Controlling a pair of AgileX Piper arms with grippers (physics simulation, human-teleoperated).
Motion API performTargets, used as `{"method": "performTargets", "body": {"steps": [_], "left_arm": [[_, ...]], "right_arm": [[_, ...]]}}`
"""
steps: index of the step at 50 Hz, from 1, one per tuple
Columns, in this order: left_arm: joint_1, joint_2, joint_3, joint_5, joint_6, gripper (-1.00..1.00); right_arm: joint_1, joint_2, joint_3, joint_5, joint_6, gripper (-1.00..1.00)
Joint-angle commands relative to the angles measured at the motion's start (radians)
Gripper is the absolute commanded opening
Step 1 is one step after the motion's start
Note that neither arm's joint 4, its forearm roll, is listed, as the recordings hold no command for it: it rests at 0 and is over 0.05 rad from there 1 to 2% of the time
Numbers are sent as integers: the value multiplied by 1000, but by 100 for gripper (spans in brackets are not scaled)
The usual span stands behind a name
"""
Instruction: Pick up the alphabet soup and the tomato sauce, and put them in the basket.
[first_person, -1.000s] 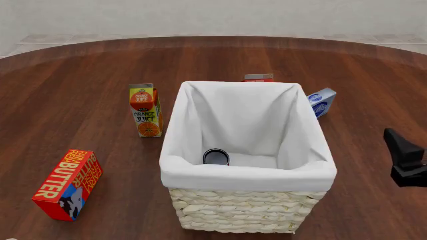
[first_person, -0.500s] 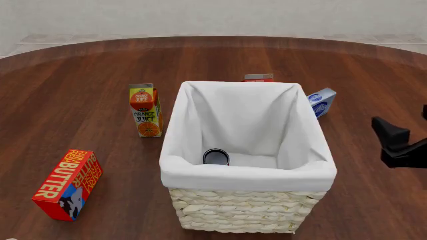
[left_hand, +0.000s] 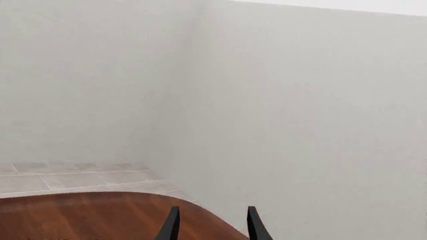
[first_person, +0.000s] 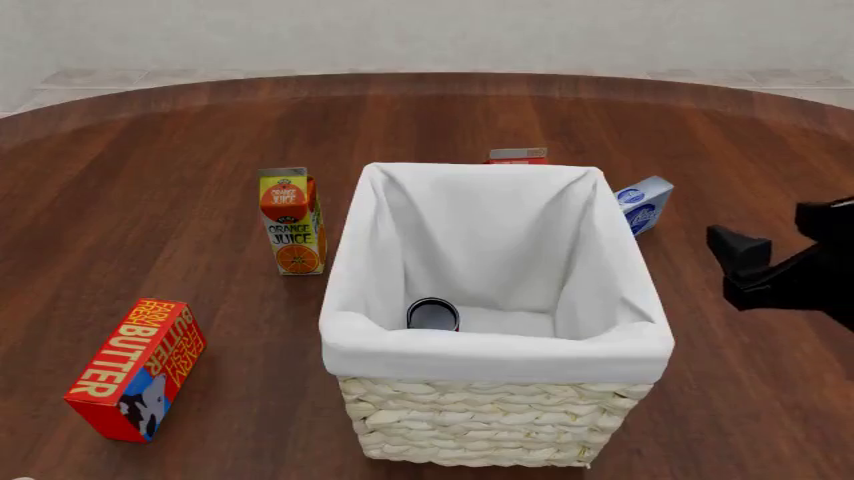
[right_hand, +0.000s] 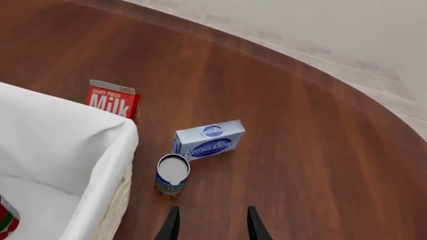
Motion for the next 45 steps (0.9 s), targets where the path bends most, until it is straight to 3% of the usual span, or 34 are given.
{"method": "performTargets", "body": {"steps": [1, 45], "left_arm": [[6, -8, 16, -12, -13, 100], [24, -18, 27, -36, -27, 100]], "right_arm": [[16, 114, -5, -72, 13, 100], [63, 383, -40, -245, 13, 100]]}}
